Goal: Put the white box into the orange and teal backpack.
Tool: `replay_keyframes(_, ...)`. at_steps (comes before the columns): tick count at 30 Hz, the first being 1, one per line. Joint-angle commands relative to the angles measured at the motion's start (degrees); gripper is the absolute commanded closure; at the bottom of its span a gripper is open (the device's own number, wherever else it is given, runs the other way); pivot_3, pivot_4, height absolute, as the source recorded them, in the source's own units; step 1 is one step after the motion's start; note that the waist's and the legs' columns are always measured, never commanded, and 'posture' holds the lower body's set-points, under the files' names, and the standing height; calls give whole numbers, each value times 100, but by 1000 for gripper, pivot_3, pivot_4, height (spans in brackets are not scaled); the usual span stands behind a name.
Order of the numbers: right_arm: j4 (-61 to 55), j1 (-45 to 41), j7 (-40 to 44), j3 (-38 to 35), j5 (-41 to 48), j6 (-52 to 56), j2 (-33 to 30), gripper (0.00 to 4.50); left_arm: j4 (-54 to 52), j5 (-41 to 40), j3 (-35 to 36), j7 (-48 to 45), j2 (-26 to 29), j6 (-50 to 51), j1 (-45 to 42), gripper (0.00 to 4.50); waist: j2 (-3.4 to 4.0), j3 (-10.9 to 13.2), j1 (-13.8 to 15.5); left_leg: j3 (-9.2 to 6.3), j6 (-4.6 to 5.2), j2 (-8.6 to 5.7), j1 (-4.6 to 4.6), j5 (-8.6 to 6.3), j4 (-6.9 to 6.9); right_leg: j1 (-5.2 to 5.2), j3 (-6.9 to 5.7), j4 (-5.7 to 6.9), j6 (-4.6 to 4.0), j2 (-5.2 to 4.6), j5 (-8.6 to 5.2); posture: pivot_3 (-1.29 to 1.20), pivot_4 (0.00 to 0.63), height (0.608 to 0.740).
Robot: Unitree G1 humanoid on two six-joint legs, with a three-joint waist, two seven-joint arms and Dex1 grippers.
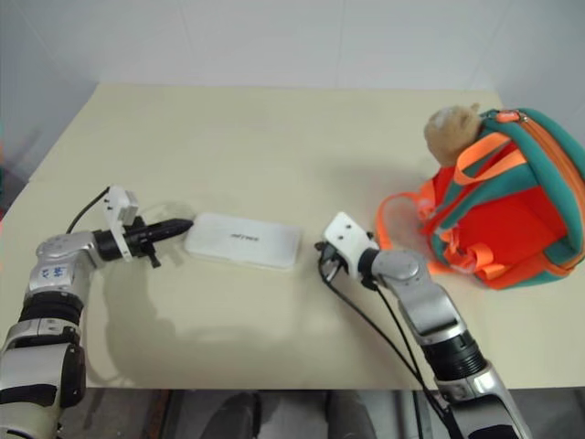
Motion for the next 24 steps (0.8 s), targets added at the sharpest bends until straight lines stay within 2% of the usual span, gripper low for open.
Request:
replay_keyframes(1, -49, -136, -61, -39, -33, -33, 75, 4380, -53, 178, -70, 264, 32, 118, -102, 4500, 0, 0, 3, -1, 0, 0, 0, 0, 1, 0, 0, 1, 0, 0, 0, 0, 150, 740)
replay_keyframes(14, -23, -216, 102, 124, -73, -78, 223, 4380, -378, 297, -322, 257, -29, 476, -69, 4500, -1, 0, 2, 1, -3, -1, -1, 2, -3, -2, -3, -3, 0, -1, 0, 0, 150, 740)
replay_keyframes(24, -152, -256, 328, 281, -134, -98, 190, 4380, -1551, 188, -443, 93, 10, 980, 553, 4500, 0, 0, -4, 1, -3, 0, -1, 2, -5, -2, -3, -5, 0, -1, 0, 0, 150, 740)
